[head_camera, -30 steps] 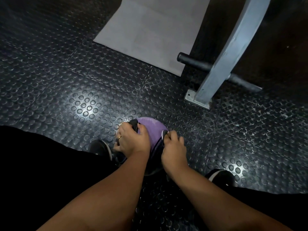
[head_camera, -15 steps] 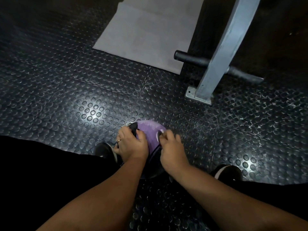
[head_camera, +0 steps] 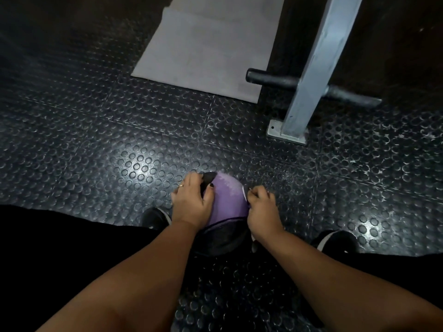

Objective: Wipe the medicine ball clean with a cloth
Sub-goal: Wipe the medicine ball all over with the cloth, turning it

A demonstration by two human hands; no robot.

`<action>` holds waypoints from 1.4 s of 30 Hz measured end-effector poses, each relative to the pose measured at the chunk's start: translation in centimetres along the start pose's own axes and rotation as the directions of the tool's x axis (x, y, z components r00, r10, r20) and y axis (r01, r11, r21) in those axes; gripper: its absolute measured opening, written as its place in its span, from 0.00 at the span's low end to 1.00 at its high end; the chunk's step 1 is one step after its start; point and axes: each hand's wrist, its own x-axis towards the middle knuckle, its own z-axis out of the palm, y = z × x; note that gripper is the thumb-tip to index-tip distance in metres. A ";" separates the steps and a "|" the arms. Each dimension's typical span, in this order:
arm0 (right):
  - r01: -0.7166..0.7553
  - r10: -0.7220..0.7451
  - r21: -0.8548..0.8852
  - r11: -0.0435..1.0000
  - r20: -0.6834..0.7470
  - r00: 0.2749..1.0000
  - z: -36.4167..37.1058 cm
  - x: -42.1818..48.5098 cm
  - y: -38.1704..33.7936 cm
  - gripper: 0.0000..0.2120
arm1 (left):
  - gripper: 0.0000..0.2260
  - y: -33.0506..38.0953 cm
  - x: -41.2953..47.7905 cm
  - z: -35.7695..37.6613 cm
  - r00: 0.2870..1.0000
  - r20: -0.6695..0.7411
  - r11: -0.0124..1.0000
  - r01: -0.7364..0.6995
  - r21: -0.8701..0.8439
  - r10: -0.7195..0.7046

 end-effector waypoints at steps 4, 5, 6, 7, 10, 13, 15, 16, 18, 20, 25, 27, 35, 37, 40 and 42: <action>0.068 -0.068 0.098 0.993 -0.001 0.998 0.1 -0.6 -2.1 0.19 | 0.11 -1.2 2.1 -1.7 0.996 0.073 0.983 0.031 0.179 -0.045; 0.149 -0.149 0.048 0.988 0.006 0.989 0.0 -0.8 -2.5 0.22 | 0.12 -1.4 2.4 -1.9 0.992 0.064 0.972 0.091 0.215 -0.107; 0.211 -0.211 0.015 0.977 -0.004 0.977 -0.2 -1.0 -2.9 0.25 | 0.13 -1.2 2.5 -2.0 0.979 0.055 0.961 0.180 0.208 -0.195; 0.237 -0.237 0.002 0.971 0.000 0.971 -0.5 -1.3 -3.6 0.27 | 0.13 -0.9 2.6 -2.0 0.957 0.047 0.949 0.275 0.154 -0.285; 0.342 -0.341 -0.041 0.939 0.011 0.940 -0.4 -1.6 -6.0 0.35 | 0.13 -0.6 2.3 -1.7 0.881 0.029 0.880 0.473 -0.032 -0.472; 0.422 -0.418 -0.103 0.901 0.056 0.907 0.0 -1.4 -7.2 0.34 | 0.12 -1.4 1.4 -1.7 0.881 -0.052 0.883 0.469 -0.034 -0.470; 0.432 -0.425 -0.125 0.893 0.078 0.902 -0.3 -1.1 -6.8 0.34 | 0.11 -1.5 1.2 -1.5 0.886 -0.081 0.890 0.454 -0.045 -0.456; 0.415 -0.408 -0.127 0.901 0.077 0.910 -0.4 -0.9 -6.4 0.34 | 0.11 -1.1 1.2 -1.3 0.896 -0.081 0.899 0.436 -0.038 -0.437; 0.365 -0.358 -0.133 0.921 0.080 0.930 -0.9 -0.2 -6.3 0.31 | 0.10 0.0 1.5 -1.0 0.919 -0.075 0.922 0.386 -0.012 -0.386; 0.334 -0.325 -0.143 0.932 0.083 0.942 -1.3 0.9 -6.6 0.24 | 0.10 0.8 1.7 -0.8 0.923 -0.076 0.926 0.378 0.014 -0.376; 0.292 -0.274 -0.144 0.946 0.134 0.952 -1.2 5.8 -9.2 0.15 | 0.08 0.3 1.0 -0.8 0.943 -0.082 0.944 0.327 0.042 -0.323; 0.256 -0.227 -0.125 0.959 0.208 0.952 -0.9 7.7 -10.1 0.15 | 0.09 0.2 1.2 -1.1 0.941 -0.075 0.942 0.332 0.041 -0.329; 0.321 -0.314 -0.134 0.938 0.066 0.947 -0.9 2.4 -8.5 0.20 | 0.08 -0.1 2.7 -1.6 0.926 0.001 0.924 0.377 0.057 -0.378; 0.380 -0.370 -0.136 0.915 0.092 0.924 -1.0 0.2 -7.8 0.23 | 0.08 -0.1 2.9 -1.7 0.930 0.014 0.929 0.366 0.051 -0.367; 0.511 -0.508 -0.235 0.827 0.077 0.858 -0.7 -1.5 -6.8 0.26 | 0.08 -0.5 2.8 -1.8 0.940 0.008 0.939 0.340 0.051 -0.340; 0.536 -0.546 -0.310 0.785 0.060 0.835 -0.5 -0.8 -6.3 0.24 | 0.09 -0.9 2.6 -1.7 0.954 -0.009 0.953 0.301 0.030 -0.301</action>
